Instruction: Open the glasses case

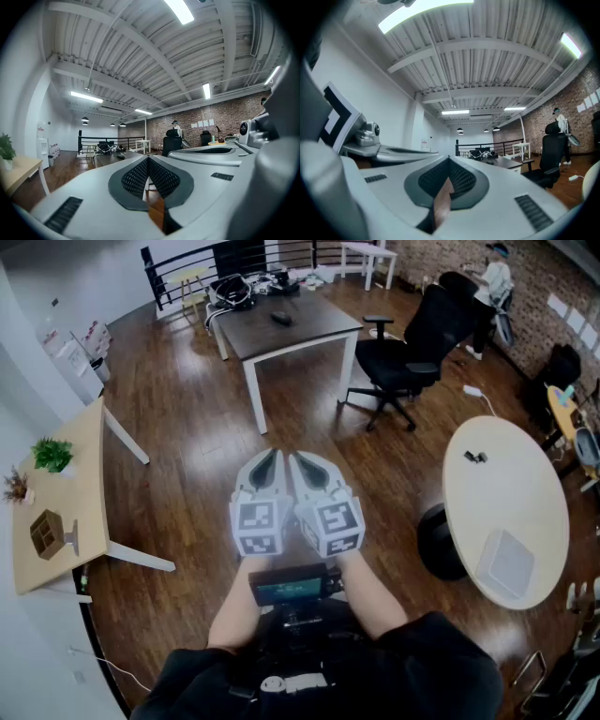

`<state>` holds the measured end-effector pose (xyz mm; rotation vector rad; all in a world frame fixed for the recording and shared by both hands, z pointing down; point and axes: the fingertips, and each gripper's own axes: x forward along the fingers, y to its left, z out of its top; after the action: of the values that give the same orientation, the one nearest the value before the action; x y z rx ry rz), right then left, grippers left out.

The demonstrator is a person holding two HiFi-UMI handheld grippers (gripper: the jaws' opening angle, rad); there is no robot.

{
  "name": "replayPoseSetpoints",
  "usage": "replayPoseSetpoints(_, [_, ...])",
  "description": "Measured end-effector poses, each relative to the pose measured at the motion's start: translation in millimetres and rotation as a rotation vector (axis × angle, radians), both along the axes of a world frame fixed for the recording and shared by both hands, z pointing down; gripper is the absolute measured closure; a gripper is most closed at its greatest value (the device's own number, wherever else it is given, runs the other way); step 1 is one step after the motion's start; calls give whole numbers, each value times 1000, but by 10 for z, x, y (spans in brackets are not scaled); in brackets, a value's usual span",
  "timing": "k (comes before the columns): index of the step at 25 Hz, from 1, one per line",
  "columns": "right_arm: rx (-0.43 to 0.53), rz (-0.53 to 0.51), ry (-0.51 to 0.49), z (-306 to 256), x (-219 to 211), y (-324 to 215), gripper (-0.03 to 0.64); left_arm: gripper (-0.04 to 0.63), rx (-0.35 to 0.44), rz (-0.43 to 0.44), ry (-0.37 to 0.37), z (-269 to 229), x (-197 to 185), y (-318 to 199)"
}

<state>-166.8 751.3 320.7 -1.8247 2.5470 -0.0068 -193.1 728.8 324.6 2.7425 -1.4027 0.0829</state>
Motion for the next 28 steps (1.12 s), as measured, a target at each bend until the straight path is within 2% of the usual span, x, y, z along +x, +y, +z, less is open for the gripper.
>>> replayPoseSetpoints(6, [-6,-5,-3,37,-108,-71,598,595,-12,-8,-2,94,-107,-90])
replayPoseSetpoints(13, [-22,-10,0,68,24,-347,598,595,-19,-9,7,113,26,-360])
replayPoseSetpoints(28, [-32,-21,-15,109,547,-1624,598,595,-23,-30,-16,177,523,-1619])
